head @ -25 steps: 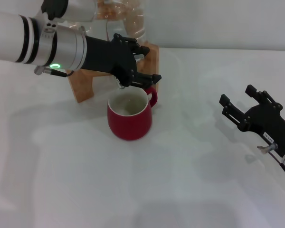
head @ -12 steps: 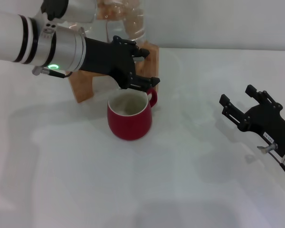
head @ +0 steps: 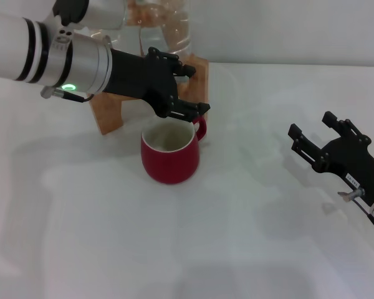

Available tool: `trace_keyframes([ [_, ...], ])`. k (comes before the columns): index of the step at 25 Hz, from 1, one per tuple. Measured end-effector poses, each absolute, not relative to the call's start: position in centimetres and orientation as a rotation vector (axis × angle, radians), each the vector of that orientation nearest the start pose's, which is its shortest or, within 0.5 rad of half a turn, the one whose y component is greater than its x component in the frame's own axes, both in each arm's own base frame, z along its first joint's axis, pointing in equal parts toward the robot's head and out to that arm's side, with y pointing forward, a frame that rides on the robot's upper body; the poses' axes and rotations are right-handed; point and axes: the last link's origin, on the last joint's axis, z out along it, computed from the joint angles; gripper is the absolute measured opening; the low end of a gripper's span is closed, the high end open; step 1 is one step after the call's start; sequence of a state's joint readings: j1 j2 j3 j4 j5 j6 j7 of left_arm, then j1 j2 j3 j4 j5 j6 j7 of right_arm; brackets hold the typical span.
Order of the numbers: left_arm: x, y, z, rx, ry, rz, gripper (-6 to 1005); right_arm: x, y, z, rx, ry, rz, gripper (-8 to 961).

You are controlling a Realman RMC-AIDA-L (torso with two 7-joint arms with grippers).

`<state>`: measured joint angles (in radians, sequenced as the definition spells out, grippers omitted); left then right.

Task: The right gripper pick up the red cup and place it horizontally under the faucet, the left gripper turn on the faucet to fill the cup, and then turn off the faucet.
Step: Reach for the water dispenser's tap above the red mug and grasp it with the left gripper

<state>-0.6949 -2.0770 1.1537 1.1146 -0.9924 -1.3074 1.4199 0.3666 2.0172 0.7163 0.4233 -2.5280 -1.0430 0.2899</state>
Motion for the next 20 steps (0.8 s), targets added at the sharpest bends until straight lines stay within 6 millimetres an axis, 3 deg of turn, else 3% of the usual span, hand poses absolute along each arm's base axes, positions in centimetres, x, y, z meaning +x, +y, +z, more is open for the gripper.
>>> trace_keyframes([
  [20, -13.82, 39.56, 0.48, -2.822, -0.074, -0.141, 757, 28.34, 31.38, -6.3, -1.947, 0.597, 0.849, 802],
])
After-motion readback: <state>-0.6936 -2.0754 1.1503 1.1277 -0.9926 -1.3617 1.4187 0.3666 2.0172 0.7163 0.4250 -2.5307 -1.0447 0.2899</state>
